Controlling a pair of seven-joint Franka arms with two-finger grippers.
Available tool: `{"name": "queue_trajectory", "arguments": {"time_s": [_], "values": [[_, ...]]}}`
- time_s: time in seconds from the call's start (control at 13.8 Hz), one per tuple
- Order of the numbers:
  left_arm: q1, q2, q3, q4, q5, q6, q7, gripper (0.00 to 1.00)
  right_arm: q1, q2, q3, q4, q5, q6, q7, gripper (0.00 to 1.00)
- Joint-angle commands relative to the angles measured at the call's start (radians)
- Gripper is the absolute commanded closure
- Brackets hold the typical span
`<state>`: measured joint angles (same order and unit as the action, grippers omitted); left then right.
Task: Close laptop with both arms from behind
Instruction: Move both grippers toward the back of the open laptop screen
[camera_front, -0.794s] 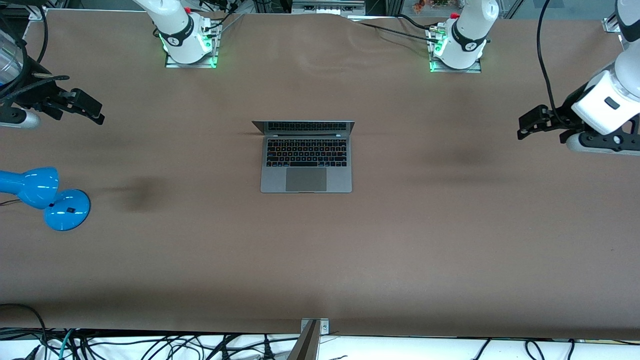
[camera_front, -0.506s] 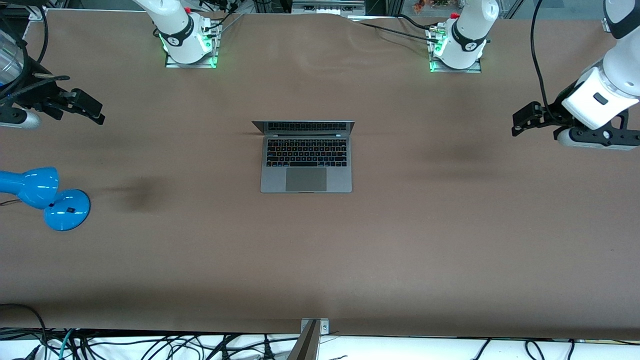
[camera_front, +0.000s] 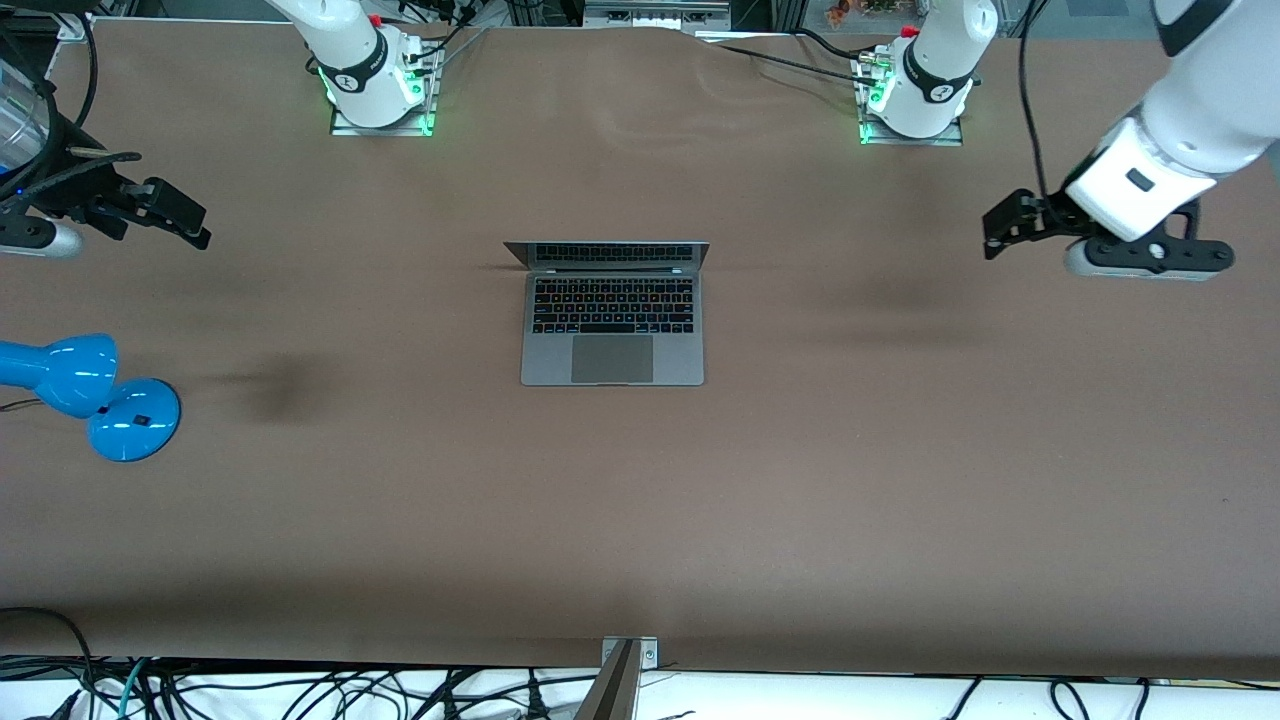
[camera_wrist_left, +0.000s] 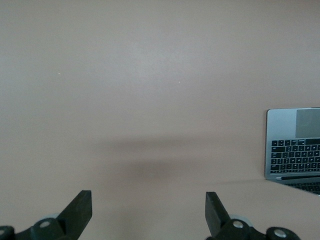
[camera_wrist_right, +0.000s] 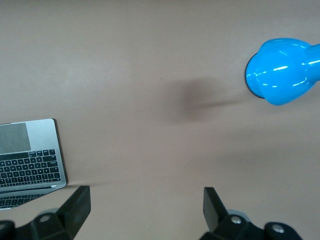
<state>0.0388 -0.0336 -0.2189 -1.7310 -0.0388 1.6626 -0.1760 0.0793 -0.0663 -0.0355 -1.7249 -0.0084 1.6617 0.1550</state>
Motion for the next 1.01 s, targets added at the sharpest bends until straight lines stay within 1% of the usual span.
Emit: {"name": "queue_trajectory", "arguments": {"time_s": [0.0, 0.14, 0.22, 0.36, 0.43, 0.58, 0.72, 0.87, 0.94], "values": [[0.003, -0.022, -0.054, -0.027, -0.019, 0.005, -0.062, 0.0, -0.007, -0.029, 0.009, -0.027, -0.01, -0.003, 0.004, 0.0], [0.001, -0.014, -0.097, -0.025, -0.039, 0.002, -0.109, 0.0, -0.007, -0.029, 0.009, -0.027, -0.01, -0.006, -0.002, 0.0], [0.001, -0.005, -0.099, -0.025, -0.08, 0.002, -0.153, 0.0, -0.007, -0.029, 0.009, -0.027, -0.01, -0.008, -0.002, 0.0], [0.001, 0.006, -0.111, -0.025, -0.101, 0.002, -0.169, 0.0, -0.007, -0.027, 0.014, -0.045, -0.004, -0.017, 0.003, 0.0], [0.0, 0.009, -0.112, -0.025, -0.101, 0.003, -0.184, 0.0, -0.007, -0.027, 0.025, -0.067, 0.002, -0.017, 0.004, 0.0], [-0.002, 0.009, -0.149, -0.025, -0.102, 0.0, -0.232, 0.0, -0.007, -0.023, 0.049, -0.094, 0.002, -0.017, 0.004, 0.0], [-0.004, 0.012, -0.209, -0.032, -0.101, -0.003, -0.301, 0.01, -0.006, -0.02, 0.103, -0.117, 0.004, -0.011, 0.017, 0.0], [-0.01, 0.035, -0.235, -0.033, -0.108, -0.003, -0.322, 0.01, -0.006, -0.017, 0.175, -0.127, 0.005, -0.014, 0.015, 0.0], [-0.01, 0.05, -0.258, -0.033, -0.124, 0.002, -0.365, 0.01, -0.006, -0.016, 0.212, -0.128, 0.005, -0.02, 0.011, 0.0]]}}
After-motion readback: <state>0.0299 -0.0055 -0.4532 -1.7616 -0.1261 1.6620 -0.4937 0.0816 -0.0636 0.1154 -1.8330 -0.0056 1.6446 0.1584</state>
